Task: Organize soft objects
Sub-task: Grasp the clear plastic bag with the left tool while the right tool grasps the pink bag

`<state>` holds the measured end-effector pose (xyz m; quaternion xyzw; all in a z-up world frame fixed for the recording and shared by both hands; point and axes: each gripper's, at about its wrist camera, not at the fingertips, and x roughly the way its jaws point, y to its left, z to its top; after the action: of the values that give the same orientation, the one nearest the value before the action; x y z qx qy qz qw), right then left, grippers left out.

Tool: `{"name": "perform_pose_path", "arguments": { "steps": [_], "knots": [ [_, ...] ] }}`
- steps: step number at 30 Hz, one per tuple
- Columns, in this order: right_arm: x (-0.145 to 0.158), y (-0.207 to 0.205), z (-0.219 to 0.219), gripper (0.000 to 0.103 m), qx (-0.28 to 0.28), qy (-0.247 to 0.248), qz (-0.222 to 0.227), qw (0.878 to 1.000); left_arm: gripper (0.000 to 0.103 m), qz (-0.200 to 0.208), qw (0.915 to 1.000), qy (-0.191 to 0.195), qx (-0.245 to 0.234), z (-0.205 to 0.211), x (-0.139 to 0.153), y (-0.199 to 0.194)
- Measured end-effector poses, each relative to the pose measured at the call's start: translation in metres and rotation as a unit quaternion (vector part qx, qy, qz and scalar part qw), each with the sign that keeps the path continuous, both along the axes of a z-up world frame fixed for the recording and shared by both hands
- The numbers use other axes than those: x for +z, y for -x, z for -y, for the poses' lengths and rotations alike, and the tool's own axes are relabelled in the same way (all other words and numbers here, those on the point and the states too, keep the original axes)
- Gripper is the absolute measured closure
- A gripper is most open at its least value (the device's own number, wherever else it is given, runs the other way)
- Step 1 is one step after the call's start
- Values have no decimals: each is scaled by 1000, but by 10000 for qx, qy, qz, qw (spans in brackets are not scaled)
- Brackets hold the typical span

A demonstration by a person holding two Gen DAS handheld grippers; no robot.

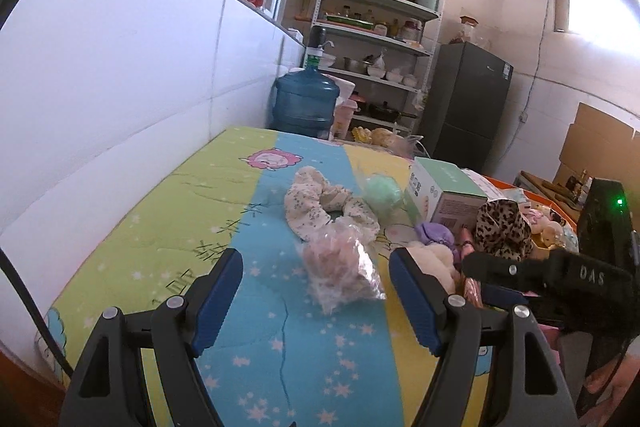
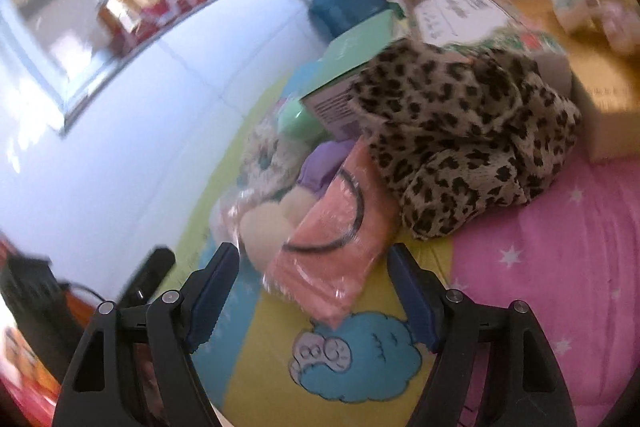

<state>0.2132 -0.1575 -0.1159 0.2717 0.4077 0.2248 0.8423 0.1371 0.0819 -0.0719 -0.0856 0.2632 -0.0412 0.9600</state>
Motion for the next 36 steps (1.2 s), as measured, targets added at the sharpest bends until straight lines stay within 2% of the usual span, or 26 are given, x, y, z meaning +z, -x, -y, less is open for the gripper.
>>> {"name": "perform_pose_path", "arguments": {
  "steps": [4,7,12,14,19,23,24,25,27,36],
  "knots": [
    [2,-7,-1,27,-143,4,-15,9999,28,-149,9998,-1,-102,3,-1,-13],
    [0,-11,-3,53,-183,226,-81,9995,28,-316,9994,-47,-143,6,-4,-24],
    [-2,-3,1,68,-114,215,-4,9997,28,-569,9982,-24,-207,9,-12,-37],
    [3,4,0,85,-15,327,129,9994,28,-661,9975,-4,-254,12,-14,-43],
    [18,28,-7,86,165,665,578,9960,28,-985,9950,33,-140,13,-23,-60],
    [27,42,-8,86,167,935,869,9917,28,-1168,9927,276,-113,9,-30,-68],
    [27,44,-7,86,168,963,896,9912,31,-1221,9920,304,-118,9,-31,-70],
    [26,45,-6,86,171,962,901,9911,40,-1248,9915,349,-151,9,-33,-69],
    [25,44,-4,86,195,863,893,9921,50,-1164,9921,439,-188,9,-33,-68],
    [35,52,2,86,410,549,1125,9913,52,-670,9966,471,-53,7,-19,-45]
  ]
}}
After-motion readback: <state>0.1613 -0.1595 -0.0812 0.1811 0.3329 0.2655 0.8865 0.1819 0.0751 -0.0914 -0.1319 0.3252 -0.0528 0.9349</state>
